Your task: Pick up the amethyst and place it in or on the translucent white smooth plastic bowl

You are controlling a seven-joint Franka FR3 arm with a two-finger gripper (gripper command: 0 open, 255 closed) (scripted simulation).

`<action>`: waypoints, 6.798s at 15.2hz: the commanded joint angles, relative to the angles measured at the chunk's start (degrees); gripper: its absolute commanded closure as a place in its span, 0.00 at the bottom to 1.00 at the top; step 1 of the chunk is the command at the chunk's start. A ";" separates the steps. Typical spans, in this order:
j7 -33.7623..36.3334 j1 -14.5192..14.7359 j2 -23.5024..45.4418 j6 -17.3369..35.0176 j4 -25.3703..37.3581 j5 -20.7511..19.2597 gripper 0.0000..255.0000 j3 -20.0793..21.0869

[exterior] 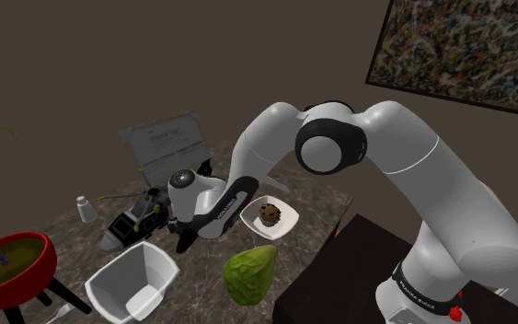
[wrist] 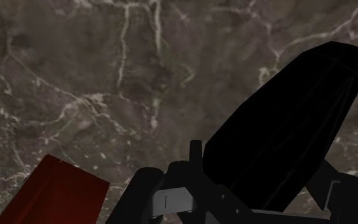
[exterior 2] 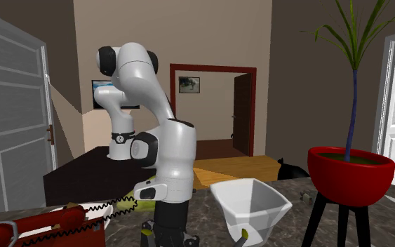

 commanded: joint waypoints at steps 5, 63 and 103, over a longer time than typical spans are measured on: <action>0.00 0.00 -0.01 0.01 -0.01 0.00 1.00 0.00; 10.45 13.60 -18.07 -26.81 3.81 3.26 1.00 8.51; 13.95 16.21 -15.70 -25.68 4.19 2.24 0.00 8.43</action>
